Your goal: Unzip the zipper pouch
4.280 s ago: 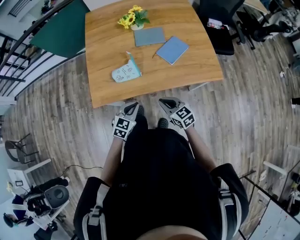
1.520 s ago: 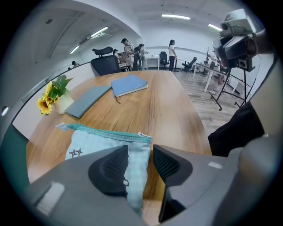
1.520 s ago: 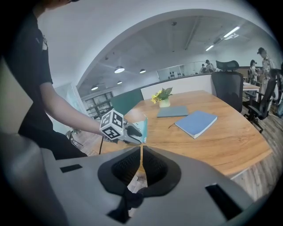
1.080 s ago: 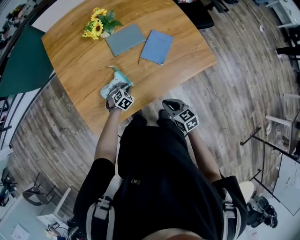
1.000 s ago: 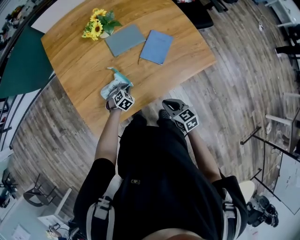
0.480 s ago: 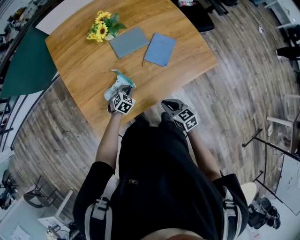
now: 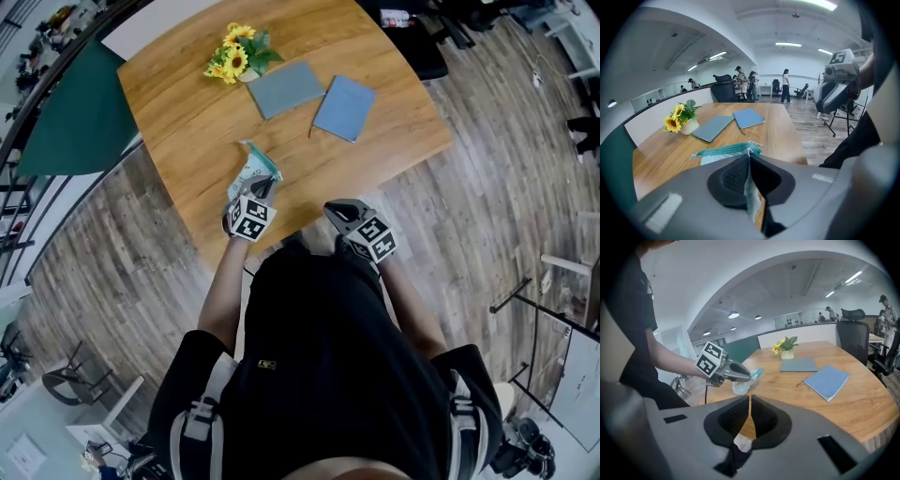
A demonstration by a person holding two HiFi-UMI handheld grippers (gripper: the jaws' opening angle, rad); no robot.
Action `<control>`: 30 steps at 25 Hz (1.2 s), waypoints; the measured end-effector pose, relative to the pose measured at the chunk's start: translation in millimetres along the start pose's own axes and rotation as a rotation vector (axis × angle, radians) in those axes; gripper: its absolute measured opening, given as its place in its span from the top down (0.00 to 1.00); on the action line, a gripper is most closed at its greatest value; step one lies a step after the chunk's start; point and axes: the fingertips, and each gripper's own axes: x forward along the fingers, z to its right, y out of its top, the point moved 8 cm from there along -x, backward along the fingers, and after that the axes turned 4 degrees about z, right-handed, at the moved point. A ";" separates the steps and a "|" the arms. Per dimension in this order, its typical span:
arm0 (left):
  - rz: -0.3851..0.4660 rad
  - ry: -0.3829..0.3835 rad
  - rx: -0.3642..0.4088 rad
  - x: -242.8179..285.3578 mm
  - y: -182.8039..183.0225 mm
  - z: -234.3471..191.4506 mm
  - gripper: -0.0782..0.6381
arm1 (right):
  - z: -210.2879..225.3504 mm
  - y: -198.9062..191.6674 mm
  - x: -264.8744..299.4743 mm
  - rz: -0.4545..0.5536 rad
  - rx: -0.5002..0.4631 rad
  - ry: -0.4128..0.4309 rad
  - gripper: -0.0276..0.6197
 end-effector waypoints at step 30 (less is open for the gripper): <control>0.149 -0.067 -0.002 -81.6 20.1 -0.2 0.88 | -45.5 59.6 72.2 0.055 -0.273 0.083 0.92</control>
